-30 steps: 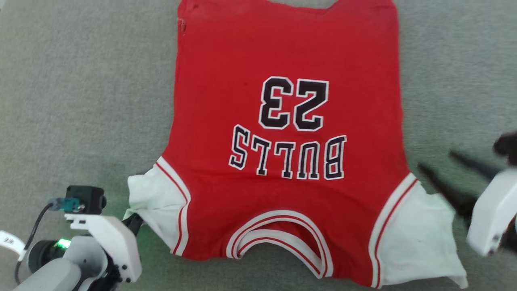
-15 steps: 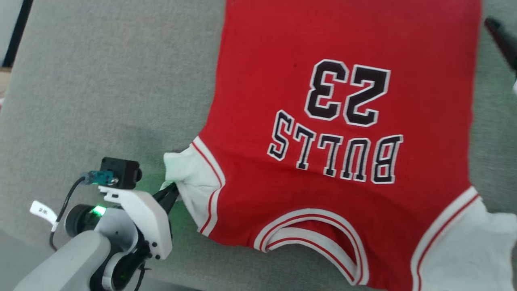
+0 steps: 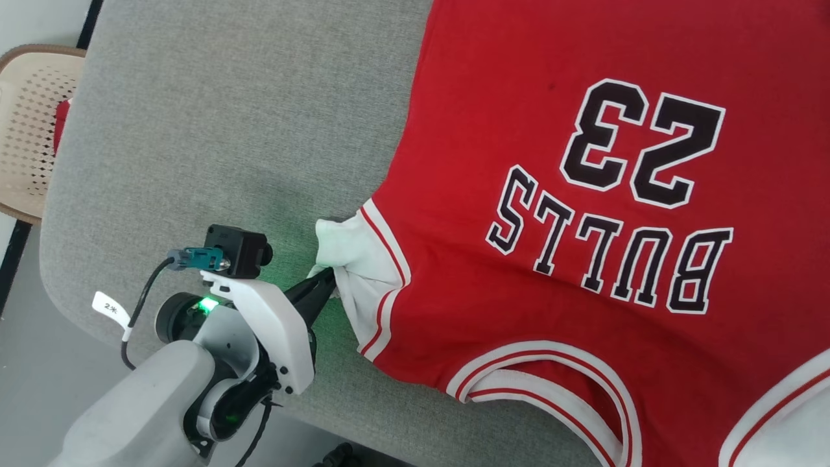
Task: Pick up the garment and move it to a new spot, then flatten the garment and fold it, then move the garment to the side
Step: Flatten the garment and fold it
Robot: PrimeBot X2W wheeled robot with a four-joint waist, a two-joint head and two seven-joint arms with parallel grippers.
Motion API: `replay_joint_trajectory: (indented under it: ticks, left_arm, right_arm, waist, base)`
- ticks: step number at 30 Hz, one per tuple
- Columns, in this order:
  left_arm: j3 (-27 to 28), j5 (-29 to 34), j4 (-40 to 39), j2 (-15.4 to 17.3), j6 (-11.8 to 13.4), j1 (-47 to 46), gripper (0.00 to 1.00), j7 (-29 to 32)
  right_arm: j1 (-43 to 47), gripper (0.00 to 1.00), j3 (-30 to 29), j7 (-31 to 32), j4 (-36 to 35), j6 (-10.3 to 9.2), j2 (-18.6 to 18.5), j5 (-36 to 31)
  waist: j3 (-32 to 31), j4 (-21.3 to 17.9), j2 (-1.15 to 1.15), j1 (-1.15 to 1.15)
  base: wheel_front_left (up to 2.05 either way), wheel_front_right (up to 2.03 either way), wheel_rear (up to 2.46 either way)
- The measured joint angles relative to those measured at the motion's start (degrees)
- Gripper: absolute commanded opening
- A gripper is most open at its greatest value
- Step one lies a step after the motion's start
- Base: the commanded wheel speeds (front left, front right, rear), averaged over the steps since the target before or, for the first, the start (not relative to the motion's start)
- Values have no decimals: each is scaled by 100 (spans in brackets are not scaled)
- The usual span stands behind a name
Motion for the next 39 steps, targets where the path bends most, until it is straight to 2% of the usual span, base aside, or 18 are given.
replay_joint_trajectory:
  ticks: [1, 2, 3, 4, 11, 16, 18, 21, 25, 29, 34, 39]
  left_arm:
    - [-8, -1, 33, -26, -15, -16, 0, -1]
    - [-7, -16, 63, -51, -24, -18, 0, -2]
    - [-5, -23, 93, -58, -51, -21, 0, -7]
    - [-4, -26, 123, -64, -64, -29, 0, -8]
    - [34, -58, 245, 21, -109, -25, 0, -55]
    - [138, -77, 235, 307, -56, 98, 0, -102]
    - [156, -79, 223, 360, -30, 116, 0, -101]
    - [213, -93, 155, 532, 62, 202, 0, -98]
    - [296, -107, 47, 775, 207, 270, 0, -40]
    - [385, -119, -105, 957, 403, 291, 0, 12]
    - [425, -126, -312, 1147, 598, 337, 0, 142]
    - [487, -125, -481, 1141, 694, 278, 0, 157]
  right_arm:
    - [-102, 100, 53, 232, 99, -1, 2, -56]
    - [-166, 92, 67, 448, 174, -1, 2, -68]
    - [-205, 27, 98, 598, 231, 0, -4, -88]
    - [-227, 0, 208, 771, 229, 0, -16, -112]
    - [-29, 0, 522, 723, -151, 1, -54, 159]
    - [634, 0, 1100, 472, -1277, 1, -315, 1033]
    - [786, 0, 1123, 449, -1485, 1, -361, 1207]
    - [1279, 0, 1256, 427, -2190, 1, -571, 1592]
    - [2036, 0, 1177, 405, -3192, 1, -657, 2018]
    - [2898, 0, 934, 413, -4101, 1, -603, 2251]
    - [4155, 0, 468, 588, -5155, 0, -347, 2398]
    - [5422, 0, 36, 608, -5692, 1, 129, 2358]
  waist:
    - [6, 18, 0, 0]
    - [7, 25, 0, 0]
    - [5, 25, 0, 0]
    - [1, 20, 0, 0]
    - [-54, -182, 0, 0]
    - [-198, -569, 0, 0]
    - [-227, -645, 0, 0]
    - [-315, -889, 0, 0]
    - [-442, -1222, 0, 0]
    - [-572, -1530, 0, 0]
    - [-710, -1833, 0, 0]
    - [-753, -1957, 0, 0]
  base:
    - [0, 0, 0]
    - [0, 0, 0]
    - [0, 0, 0]
    - [0, 0, 0]
    - [0, 0, 0]
    - [0, 0, 0]
    - [0, 0, 0]
    - [0, 0, 0]
    - [0, 0, 0]
    - [0, 0, 0]
    - [0, 0, 0]
    - [0, 0, 0]
